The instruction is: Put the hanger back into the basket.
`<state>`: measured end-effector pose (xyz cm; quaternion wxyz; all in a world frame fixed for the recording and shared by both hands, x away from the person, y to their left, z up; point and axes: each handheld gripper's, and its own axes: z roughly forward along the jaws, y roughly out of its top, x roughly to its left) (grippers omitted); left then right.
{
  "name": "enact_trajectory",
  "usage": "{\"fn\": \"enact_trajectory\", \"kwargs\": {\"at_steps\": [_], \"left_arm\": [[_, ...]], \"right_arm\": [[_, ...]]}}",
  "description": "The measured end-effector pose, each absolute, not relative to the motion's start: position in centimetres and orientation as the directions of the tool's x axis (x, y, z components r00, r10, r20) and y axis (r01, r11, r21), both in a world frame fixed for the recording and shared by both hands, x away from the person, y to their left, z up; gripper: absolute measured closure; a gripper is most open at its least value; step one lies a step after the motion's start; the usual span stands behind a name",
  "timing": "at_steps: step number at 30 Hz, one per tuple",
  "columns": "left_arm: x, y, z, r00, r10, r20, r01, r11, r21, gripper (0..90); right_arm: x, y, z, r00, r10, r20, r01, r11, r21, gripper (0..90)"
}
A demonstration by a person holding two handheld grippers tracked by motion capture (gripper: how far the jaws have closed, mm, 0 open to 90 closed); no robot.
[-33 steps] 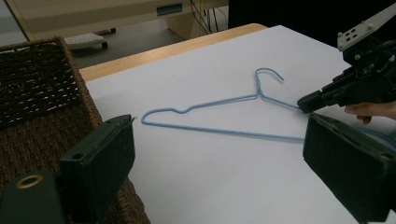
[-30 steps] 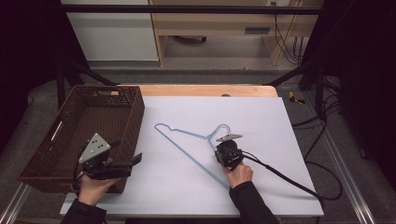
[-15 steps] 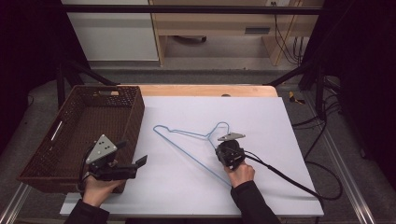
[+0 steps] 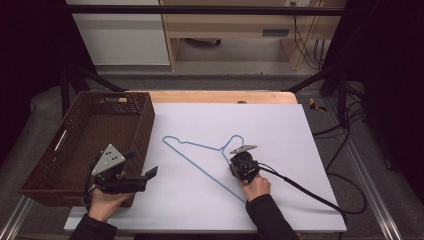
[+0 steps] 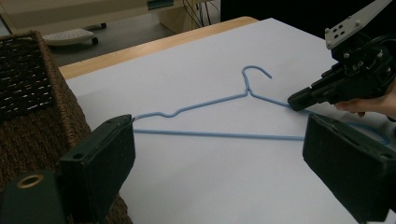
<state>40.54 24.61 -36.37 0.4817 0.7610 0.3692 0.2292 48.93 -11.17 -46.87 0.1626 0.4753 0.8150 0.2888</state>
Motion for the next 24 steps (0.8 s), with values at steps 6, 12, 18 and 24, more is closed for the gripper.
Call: {"fn": "enact_trajectory", "kwargs": {"at_steps": [6, 12, 18, 24], "left_arm": [[40.4, 24.9, -35.9, 0.619, 0.786, -0.004, 0.329, -0.254, 0.909, 9.1], [40.4, 25.1, -35.9, 0.614, 0.789, -0.006, 0.330, -0.250, 0.910, 9.1], [40.4, 25.2, -35.9, 0.612, 0.791, -0.008, 0.332, -0.248, 0.910, 9.1], [40.4, 25.1, -35.9, 0.613, 0.790, -0.006, 0.332, -0.250, 0.910, 9.1]], "right_arm": [[49.0, -11.4, -46.1, -0.518, 0.855, 0.031, 0.646, 0.368, 0.668, 73.1], [50.5, -11.3, -45.7, -0.513, 0.857, 0.043, 0.648, 0.354, 0.675, 72.0], [51.1, -10.5, -46.9, -0.511, 0.859, 0.027, 0.670, 0.379, 0.638, 77.1], [51.0, -10.5, -47.1, -0.507, 0.862, 0.015, 0.666, 0.381, 0.641, 86.2]]}}
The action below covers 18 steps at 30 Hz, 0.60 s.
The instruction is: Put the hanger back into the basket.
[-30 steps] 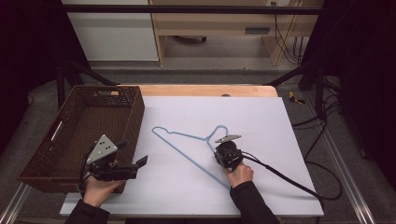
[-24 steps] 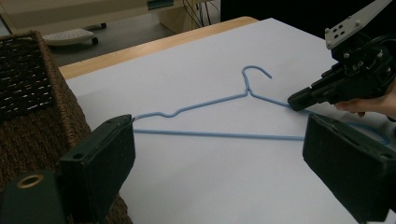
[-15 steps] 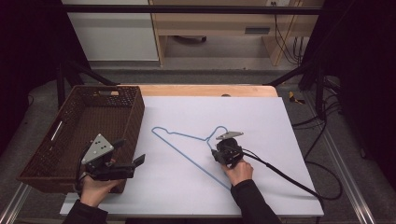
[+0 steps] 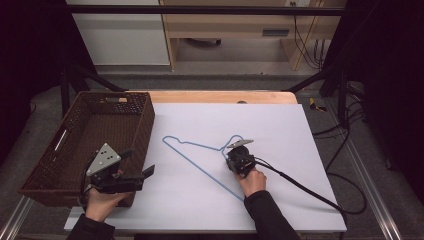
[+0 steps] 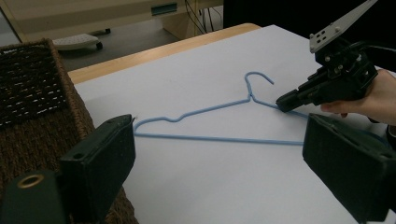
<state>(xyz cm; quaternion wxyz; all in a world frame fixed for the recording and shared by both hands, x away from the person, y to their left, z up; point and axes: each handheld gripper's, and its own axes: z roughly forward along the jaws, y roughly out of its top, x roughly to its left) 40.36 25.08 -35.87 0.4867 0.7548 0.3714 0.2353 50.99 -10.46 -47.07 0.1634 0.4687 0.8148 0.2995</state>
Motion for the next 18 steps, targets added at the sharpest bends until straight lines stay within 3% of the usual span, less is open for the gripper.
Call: {"fn": "enact_trajectory", "kwargs": {"at_steps": [18], "left_arm": [[40.3, 24.8, -35.9, 0.616, 0.788, -0.010, 0.334, -0.250, 0.909, 9.5]], "right_arm": [[50.3, -10.6, -46.1, -0.494, 0.870, 0.007, 0.636, 0.355, 0.685, 87.5]]}}
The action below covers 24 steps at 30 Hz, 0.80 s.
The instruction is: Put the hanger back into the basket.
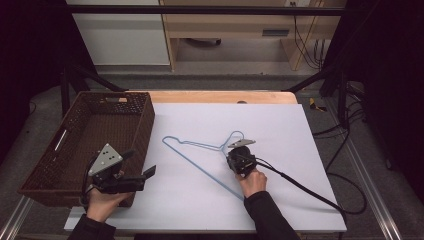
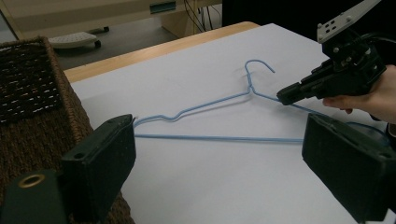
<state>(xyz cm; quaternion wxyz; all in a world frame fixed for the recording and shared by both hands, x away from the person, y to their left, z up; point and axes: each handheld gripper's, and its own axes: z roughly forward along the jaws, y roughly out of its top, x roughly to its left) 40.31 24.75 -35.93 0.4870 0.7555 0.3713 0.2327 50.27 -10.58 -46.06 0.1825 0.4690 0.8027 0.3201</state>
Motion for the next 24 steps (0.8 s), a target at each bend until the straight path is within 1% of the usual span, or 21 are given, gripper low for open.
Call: {"fn": "enact_trajectory", "kwargs": {"at_steps": [8, 12, 15, 20, 21, 24], "left_arm": [[40.3, 24.0, -35.9, 0.624, 0.781, -0.017, 0.337, -0.249, 0.908, 10.1], [40.4, 22.8, -35.6, 0.639, 0.769, -0.017, 0.335, -0.259, 0.906, 10.3], [40.6, 21.9, -35.4, 0.645, 0.764, -0.002, 0.332, -0.278, 0.901, 10.4], [42.3, 19.1, -34.6, 0.656, 0.755, -0.013, 0.345, -0.285, 0.895, 10.8], [42.3, 19.1, -34.6, 0.656, 0.755, -0.013, 0.345, -0.285, 0.895, 10.8], [44.0, 17.0, -34.6, 0.665, 0.746, -0.035, 0.363, -0.282, 0.888, 10.9]], "right_arm": [[49.3, -10.9, -44.5, -0.515, 0.857, -0.003, 0.584, 0.353, 0.732, 87.6], [48.9, -10.9, -44.0, -0.524, 0.852, -0.010, 0.566, 0.356, 0.744, 87.6], [48.8, -10.8, -44.0, -0.533, 0.845, -0.034, 0.549, 0.377, 0.746, 87.7], [48.5, -10.5, -43.8, -0.550, 0.834, -0.052, 0.525, 0.394, 0.754, 87.6], [48.5, -10.5, -43.8, -0.550, 0.833, -0.050, 0.526, 0.393, 0.754, 87.7], [48.4, -10.5, -43.7, -0.551, 0.833, -0.050, 0.527, 0.394, 0.753, 87.7]]}}
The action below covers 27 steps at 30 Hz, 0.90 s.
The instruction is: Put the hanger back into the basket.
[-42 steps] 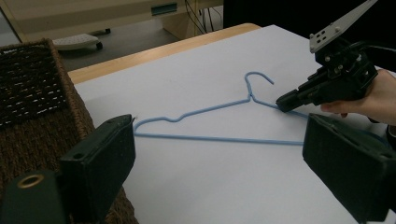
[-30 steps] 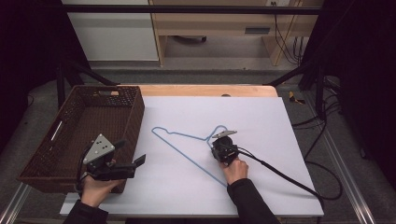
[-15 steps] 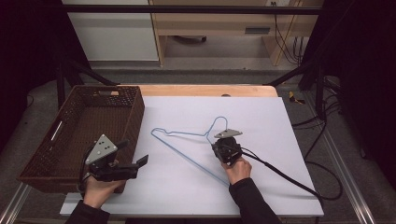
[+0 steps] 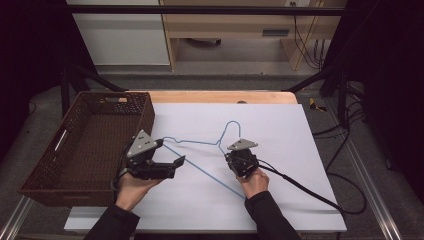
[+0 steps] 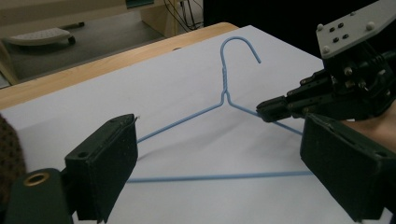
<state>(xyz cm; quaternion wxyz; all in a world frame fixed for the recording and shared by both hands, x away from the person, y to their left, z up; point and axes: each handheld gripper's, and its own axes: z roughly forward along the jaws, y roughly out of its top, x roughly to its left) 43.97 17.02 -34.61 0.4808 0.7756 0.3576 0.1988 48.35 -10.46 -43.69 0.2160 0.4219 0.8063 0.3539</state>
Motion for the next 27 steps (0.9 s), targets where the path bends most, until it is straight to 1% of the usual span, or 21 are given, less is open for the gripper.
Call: {"fn": "enact_trajectory", "kwargs": {"at_steps": [5, 12, 15, 19, 23, 24, 25, 27], "left_arm": [[46.0, 14.8, -34.9, 0.671, 0.740, -0.044, 0.378, -0.291, 0.879, 11.8], [48.5, 12.8, -35.6, 0.692, 0.719, -0.072, 0.386, -0.284, 0.878, 13.7], [49.4, 12.2, -36.0, 0.708, 0.703, -0.068, 0.378, -0.296, 0.877, 16.4], [50.3, 11.6, -36.5, 0.715, 0.696, -0.071, 0.385, -0.307, 0.870, 19.8], [51.5, 10.7, -37.5, 0.720, 0.689, -0.081, 0.403, -0.321, 0.857, 25.1], [51.8, 10.4, -37.7, 0.723, 0.686, -0.083, 0.404, -0.323, 0.856, 25.1], [52.2, 10.0, -38.2, 0.729, 0.679, -0.088, 0.409, -0.329, 0.851, 28.2], [52.4, 9.7, -38.4, 0.733, 0.674, -0.093, 0.412, -0.331, 0.849, 30.7]], "right_arm": [[48.3, -10.5, -43.7, -0.555, 0.830, -0.058, 0.519, 0.401, 0.755, 87.6], [48.2, -10.5, -43.6, -0.563, 0.824, -0.054, 0.514, 0.401, 0.758, 87.6], [48.1, -10.5, -43.5, -0.565, 0.824, -0.051, 0.513, 0.399, 0.760, 87.6], [48.0, -10.6, -43.5, -0.569, 0.821, -0.049, 0.510, 0.398, 0.762, 87.6], [47.9, -10.6, -43.4, -0.570, 0.820, -0.046, 0.508, 0.396, 0.765, 87.6], [47.9, -10.6, -43.4, -0.572, 0.819, -0.048, 0.505, 0.398, 0.766, 87.6], [47.9, -10.6, -43.4, -0.579, 0.814, -0.051, 0.498, 0.403, 0.768, 87.6], [47.9, -10.6, -43.4, -0.576, 0.816, -0.050, 0.500, 0.401, 0.768, 87.6]]}}
